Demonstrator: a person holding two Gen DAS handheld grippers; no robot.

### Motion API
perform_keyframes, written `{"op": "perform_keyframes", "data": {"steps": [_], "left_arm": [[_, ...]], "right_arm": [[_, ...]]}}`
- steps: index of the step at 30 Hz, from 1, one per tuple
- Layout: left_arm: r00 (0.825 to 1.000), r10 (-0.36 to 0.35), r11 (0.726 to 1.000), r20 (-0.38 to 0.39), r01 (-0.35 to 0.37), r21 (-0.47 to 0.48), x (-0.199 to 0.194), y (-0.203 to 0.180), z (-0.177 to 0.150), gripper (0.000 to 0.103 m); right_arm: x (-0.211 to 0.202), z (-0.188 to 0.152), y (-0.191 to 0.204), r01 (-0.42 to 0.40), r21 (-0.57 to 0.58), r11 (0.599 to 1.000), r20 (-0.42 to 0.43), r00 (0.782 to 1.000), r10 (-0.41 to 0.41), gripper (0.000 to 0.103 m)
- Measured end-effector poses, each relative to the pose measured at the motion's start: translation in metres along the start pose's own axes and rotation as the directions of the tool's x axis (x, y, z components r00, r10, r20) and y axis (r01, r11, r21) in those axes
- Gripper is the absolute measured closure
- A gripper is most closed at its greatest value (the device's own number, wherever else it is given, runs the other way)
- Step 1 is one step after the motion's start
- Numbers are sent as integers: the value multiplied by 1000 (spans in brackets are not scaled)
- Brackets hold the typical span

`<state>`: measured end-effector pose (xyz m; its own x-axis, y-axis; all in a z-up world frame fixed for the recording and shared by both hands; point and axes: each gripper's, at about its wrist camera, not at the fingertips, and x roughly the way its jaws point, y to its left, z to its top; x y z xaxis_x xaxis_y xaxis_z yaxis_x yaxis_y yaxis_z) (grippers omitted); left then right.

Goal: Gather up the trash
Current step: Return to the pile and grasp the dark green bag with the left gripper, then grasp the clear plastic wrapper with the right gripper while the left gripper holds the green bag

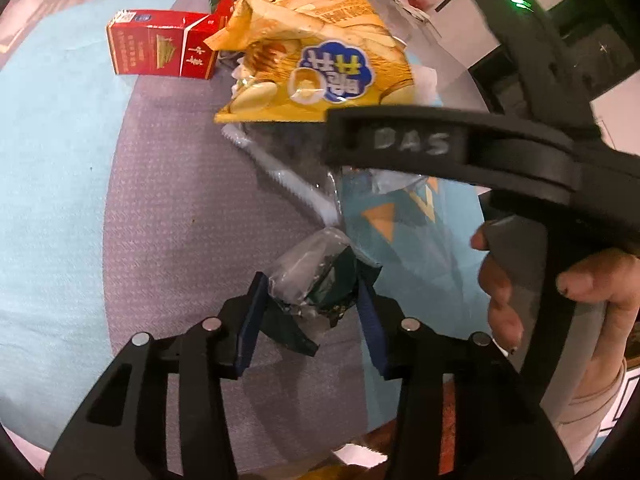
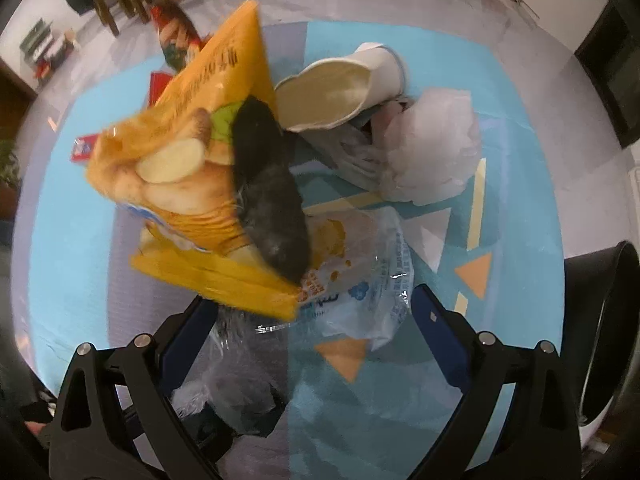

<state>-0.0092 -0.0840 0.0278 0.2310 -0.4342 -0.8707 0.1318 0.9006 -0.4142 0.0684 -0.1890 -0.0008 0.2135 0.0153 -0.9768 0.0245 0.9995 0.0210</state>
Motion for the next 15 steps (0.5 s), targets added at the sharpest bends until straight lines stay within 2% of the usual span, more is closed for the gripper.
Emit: {"op": "perform_keyframes", "data": {"steps": [4,7,10,13,15], "left_arm": [[1000,-4,1000,-13,4,-12,-7,-3,-1,61],[999,49,999,-24,-49,-6,-17,-2,0,61],[997,73,997,-10,-73,-6,-26,-3,-1,61],[997,74,997,12,-74,-6,-38,-6,1,61],[997,77,997,30,-77,-13,-46,-6,3,61]], "right_arm": [[4,-2,5,27,-29,999,-5,1000,-27,8],[8,-6,9,49,-66,997,-18,999,-50,8],[15,-9,15,83,-114,990,-28,996,-86,17],[18,-14,17,35,-109,993,-46,998,-40,31],[16,-14,14,0,-106,994,-58,998,-6,45]]}}
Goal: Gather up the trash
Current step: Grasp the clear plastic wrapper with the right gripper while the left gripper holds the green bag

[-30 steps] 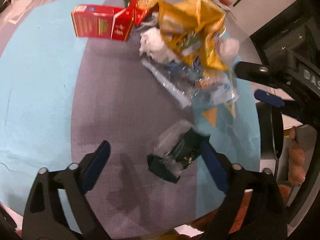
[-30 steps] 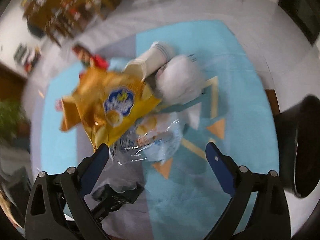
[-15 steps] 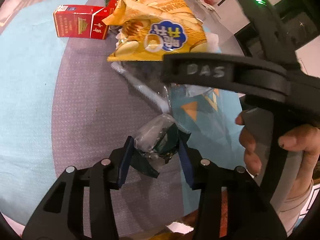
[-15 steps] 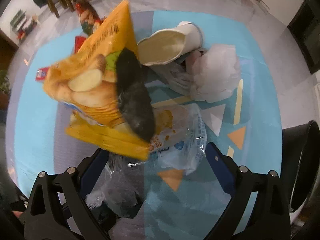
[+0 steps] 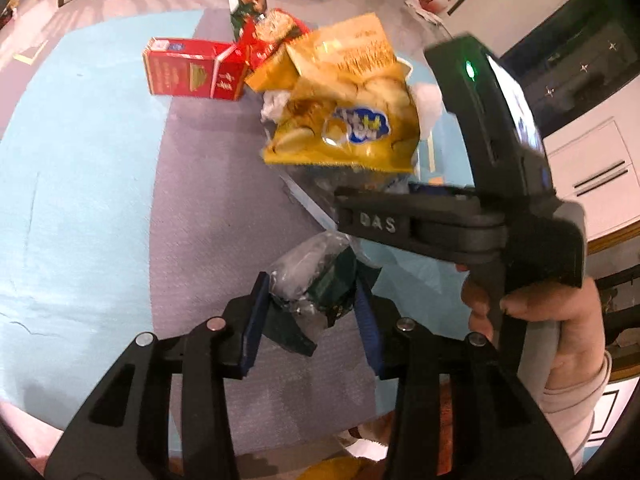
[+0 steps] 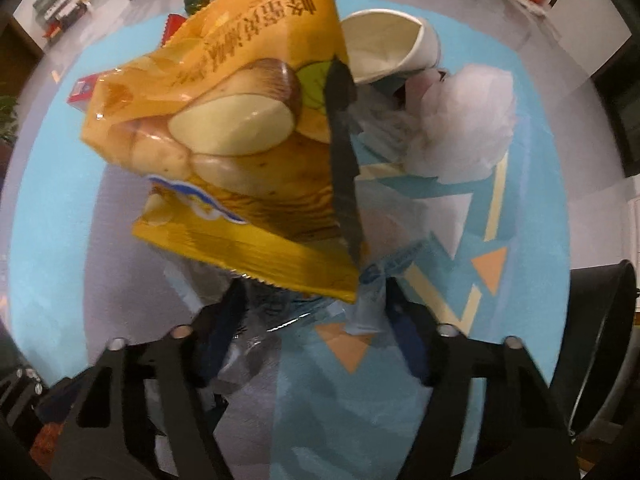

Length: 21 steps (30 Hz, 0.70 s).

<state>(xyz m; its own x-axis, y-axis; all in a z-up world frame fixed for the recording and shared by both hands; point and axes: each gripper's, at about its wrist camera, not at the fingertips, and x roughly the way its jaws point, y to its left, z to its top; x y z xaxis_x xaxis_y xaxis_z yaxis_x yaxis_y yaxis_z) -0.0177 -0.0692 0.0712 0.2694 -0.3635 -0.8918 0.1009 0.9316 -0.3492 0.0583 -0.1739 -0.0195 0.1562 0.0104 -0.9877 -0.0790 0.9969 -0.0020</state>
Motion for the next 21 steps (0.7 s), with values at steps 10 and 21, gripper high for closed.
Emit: {"op": "perform_keyframes", "data": {"steps": [10,21], "left_arm": [[994,42,999,97,-42,-4,-37,0,11,61],[983,28,1000,183,-28,0,-55,-9,18,61]], "right_arm": [[-26,-12,-1,-51,-32,998,7,999,51,68],[-80,-43,-50,-67,19,998,116,991,65,70]]}}
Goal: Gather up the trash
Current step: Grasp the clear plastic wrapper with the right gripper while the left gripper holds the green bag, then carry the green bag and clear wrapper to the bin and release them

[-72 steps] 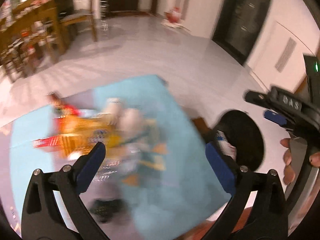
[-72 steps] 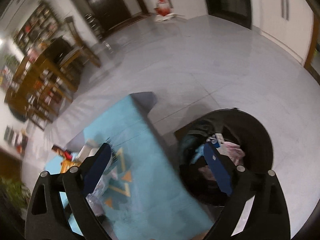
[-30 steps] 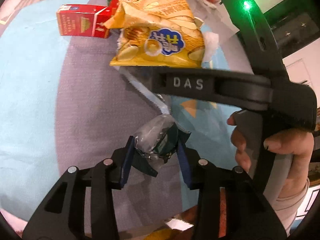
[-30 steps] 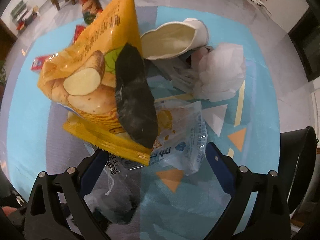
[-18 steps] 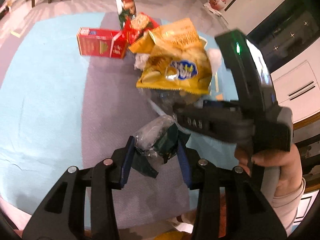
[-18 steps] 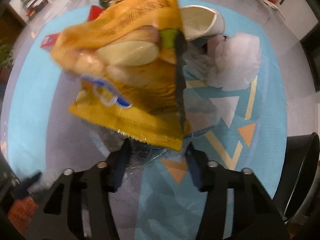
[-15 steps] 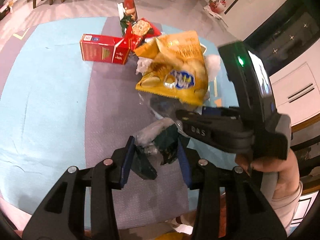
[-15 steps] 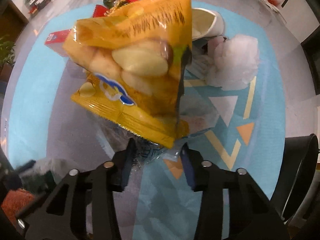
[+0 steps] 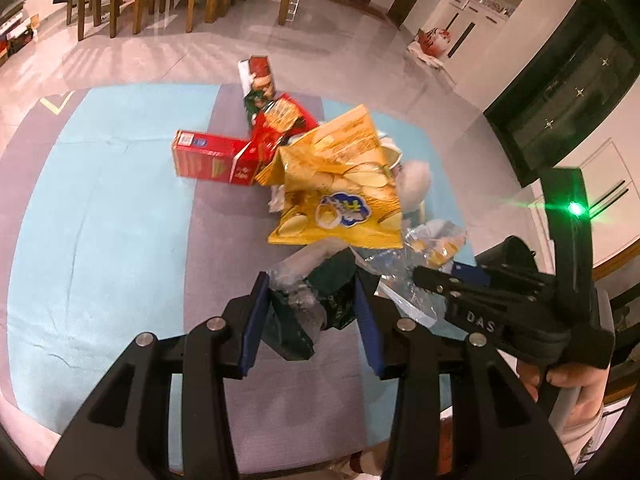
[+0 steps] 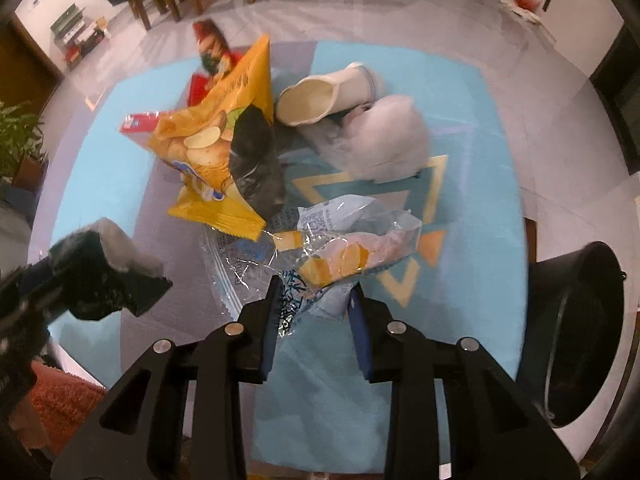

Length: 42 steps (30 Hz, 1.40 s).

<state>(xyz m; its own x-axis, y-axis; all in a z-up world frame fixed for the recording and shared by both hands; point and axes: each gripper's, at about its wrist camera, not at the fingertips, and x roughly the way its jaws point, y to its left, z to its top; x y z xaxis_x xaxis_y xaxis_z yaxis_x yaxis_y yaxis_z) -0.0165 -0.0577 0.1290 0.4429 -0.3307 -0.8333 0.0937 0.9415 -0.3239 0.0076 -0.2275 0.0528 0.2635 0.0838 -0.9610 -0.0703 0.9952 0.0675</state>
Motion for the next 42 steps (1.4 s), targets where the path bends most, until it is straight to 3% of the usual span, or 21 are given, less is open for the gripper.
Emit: {"op": "perform_keyframes", "data": {"steps": [4,10,21,29,36,42], "left_arm": [[1000,-23,1000,19,23,9,-7,-9,3,60],[999,-34,999,40,33,33,-5,-31,10,60],[994,-68,991,81,58,119,3,-78,19,60],[992,-78,979,104,56,198,8,-126,25,60],[988,-72,961,139,31,276,14,-169,27,60],[988,-125,951,95,92,294,34,-207,30,60]], "right_arm": [[-22,1,-17,45,11,999,64,997,-45,70],[-48,-14,-51,22,74,997,137,990,-32,70],[-77,-17,-77,-33,170,985,224,975,-6,70],[-108,-17,-112,-92,285,954,321,947,-4,70],[-126,-25,-148,-87,398,913,375,924,-75,70],[-135,-40,-178,-51,491,870,382,910,-162,70]]}}
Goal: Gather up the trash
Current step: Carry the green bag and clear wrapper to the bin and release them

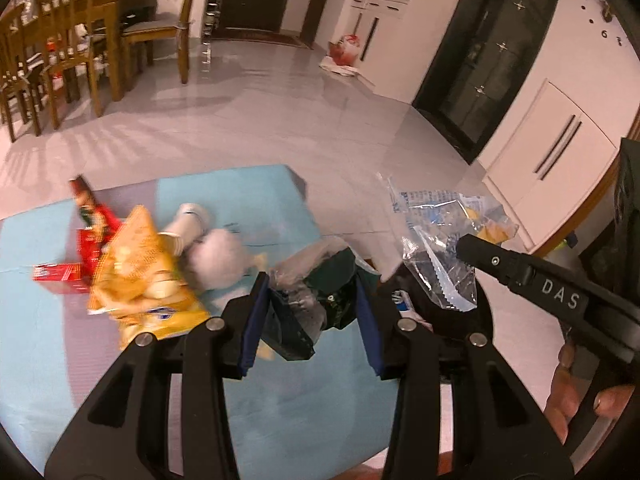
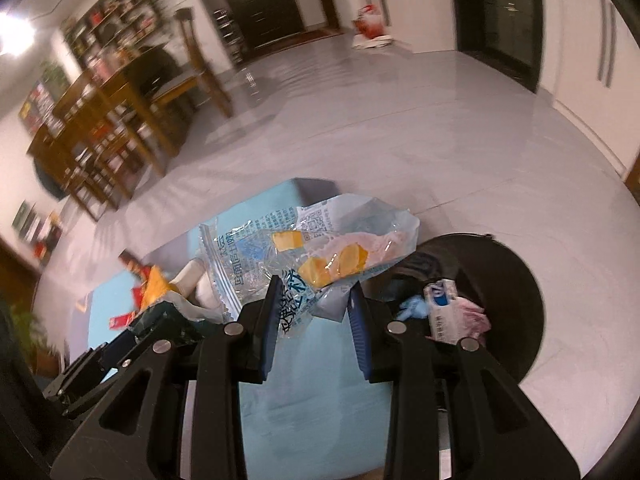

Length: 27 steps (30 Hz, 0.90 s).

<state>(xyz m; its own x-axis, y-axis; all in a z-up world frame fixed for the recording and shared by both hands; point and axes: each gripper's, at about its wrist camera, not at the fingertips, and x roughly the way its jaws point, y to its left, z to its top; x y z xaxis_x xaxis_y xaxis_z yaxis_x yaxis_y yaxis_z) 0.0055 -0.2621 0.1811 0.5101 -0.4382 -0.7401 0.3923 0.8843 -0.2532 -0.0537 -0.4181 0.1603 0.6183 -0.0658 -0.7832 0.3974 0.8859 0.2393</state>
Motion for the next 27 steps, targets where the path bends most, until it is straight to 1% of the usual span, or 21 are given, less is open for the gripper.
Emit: {"op": "perform_keyframes", "data": {"steps": [5,8,11,14,16,22,27], "left_arm": [[999,-38,999,-35,39,34,24,-32,3,60],[996,-63,996,-62,66,56,37,-50,1,60],[991,-87,992,-98,95,79,51,-70,-2,60],[982,-127,987,-140,139,81,63,-86,-3,60],[974,-148,983,-170,164,85,73,-96,-4,60],[959,-166,975,-231,195,108,98,-117,-9,60],[944,-168,971,-285,208,117,120,-132,-15,60]], "right_arm": [[-7,3,-32,54,83,995,31,998,-56,70],[-9,5,-53,98,145,985,44,993,-105,70],[-10,6,-72,121,210,970,48,990,-134,70],[-8,5,-88,132,251,959,38,989,-146,70],[-7,5,-99,163,277,947,27,984,-178,69],[-3,2,-126,208,346,915,2,975,-223,69],[7,-3,-144,245,381,891,-48,968,-245,69]]}}
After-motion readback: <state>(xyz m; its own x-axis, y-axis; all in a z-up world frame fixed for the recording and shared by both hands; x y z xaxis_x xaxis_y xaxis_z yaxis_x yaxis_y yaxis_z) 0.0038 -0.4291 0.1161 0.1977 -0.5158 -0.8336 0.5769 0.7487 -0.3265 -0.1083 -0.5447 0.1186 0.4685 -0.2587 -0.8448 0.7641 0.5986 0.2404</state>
